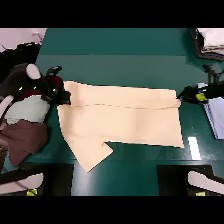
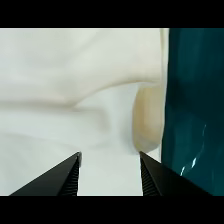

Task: Fold the shirts.

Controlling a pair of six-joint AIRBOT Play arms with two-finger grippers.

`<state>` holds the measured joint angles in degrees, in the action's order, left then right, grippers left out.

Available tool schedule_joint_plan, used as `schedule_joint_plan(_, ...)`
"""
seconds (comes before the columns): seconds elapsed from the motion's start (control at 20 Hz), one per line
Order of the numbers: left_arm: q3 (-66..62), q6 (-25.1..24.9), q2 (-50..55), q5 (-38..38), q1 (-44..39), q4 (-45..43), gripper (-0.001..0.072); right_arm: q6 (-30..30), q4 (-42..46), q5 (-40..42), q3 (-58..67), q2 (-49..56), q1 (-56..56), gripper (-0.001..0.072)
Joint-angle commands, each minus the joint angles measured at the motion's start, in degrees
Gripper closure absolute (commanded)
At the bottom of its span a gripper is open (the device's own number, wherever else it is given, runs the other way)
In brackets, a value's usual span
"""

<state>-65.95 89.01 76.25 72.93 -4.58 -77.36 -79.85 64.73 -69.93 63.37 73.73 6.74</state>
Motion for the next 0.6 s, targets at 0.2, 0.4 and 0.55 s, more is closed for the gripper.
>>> schedule_joint_plan(0.2, 31.74, 7.02, -28.48, 1.66, -0.04, 6.05, 0.0217, 0.02, 1.03, 1.70, -0.28, -11.13, 3.13, 0.0279)
schedule_joint_plan(0.4, 40.35, 6.93, -31.15, 0.39, -0.04, 13.18, 0.0218, 0.00, 0.74, 1.62, -0.28, -11.26, 3.13, 0.0280)
schedule_joint_plan(0.55, 44.30, 6.58, -31.15, -3.61, -0.04, 15.39, 0.0218, 0.00, 0.74, 0.94, -0.26, -11.26, 3.13, 0.0280)
